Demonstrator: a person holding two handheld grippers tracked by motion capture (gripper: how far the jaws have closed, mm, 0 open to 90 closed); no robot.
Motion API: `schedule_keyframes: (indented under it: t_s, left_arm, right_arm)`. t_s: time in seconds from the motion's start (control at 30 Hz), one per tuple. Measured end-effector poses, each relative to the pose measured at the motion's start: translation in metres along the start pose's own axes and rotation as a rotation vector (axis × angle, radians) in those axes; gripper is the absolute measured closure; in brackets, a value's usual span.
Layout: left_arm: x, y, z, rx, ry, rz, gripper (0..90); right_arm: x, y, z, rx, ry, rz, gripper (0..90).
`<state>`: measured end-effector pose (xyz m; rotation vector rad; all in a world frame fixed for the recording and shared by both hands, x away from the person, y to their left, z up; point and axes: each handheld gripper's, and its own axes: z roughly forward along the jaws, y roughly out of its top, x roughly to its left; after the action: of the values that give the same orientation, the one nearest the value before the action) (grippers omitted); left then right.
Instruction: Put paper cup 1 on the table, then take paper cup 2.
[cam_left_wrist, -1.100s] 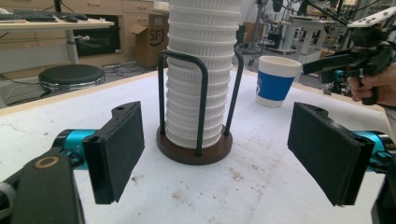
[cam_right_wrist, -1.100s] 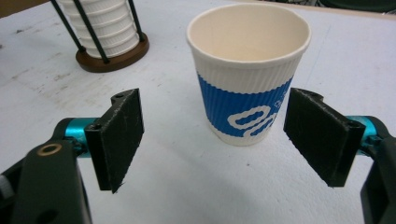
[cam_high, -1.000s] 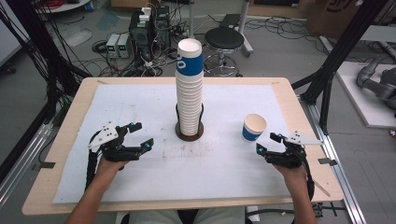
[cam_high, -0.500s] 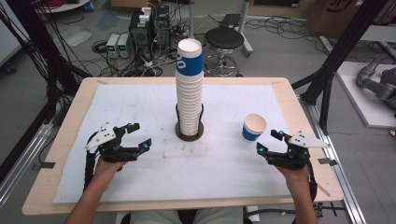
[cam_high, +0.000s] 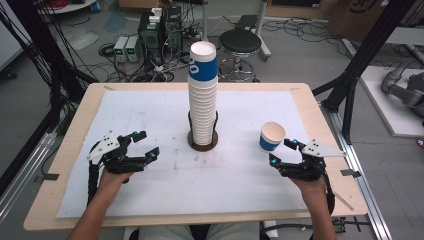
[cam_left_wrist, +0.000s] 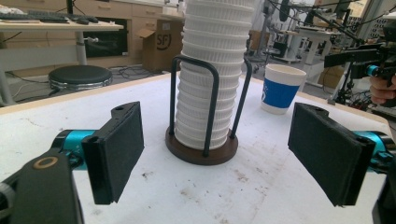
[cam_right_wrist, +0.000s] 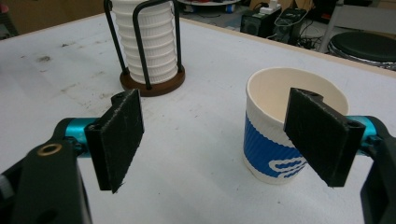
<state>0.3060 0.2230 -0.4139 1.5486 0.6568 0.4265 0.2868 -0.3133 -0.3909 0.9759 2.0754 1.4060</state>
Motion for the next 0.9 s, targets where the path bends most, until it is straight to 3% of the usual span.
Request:
schedule_keyframes:
  t_s: [0.37,0.47,0.53,0.67,0.77,0.9]
  left_arm:
    - [0.0,0.003,-0.001,-0.009,-0.004,-0.029,17.5]
    - [-0.002,0.01,0.0,-0.005,-0.013,-0.028,17.5]
    - [-0.004,0.017,0.0,-0.015,-0.023,-0.039,17.4]
    - [-0.006,0.041,0.002,-0.03,-0.045,-0.014,17.4]
    - [-0.004,0.061,0.004,-0.048,-0.087,-0.03,17.4]
    - [-0.002,0.09,0.009,-0.043,-0.097,-0.004,17.2]
  right_arm:
    - [0.0,-0.003,0.002,-0.001,0.001,0.002,20.6]
    - [0.0,-0.004,0.003,0.005,0.008,0.004,20.6]
    - [0.001,-0.004,0.003,0.005,0.011,0.001,20.6]
    - [0.001,-0.004,0.001,0.005,0.018,-0.002,20.7]
    - [0.001,-0.005,0.0,0.005,0.017,-0.002,20.6]
    - [0.002,-0.003,0.001,0.001,0.027,0.013,20.6]
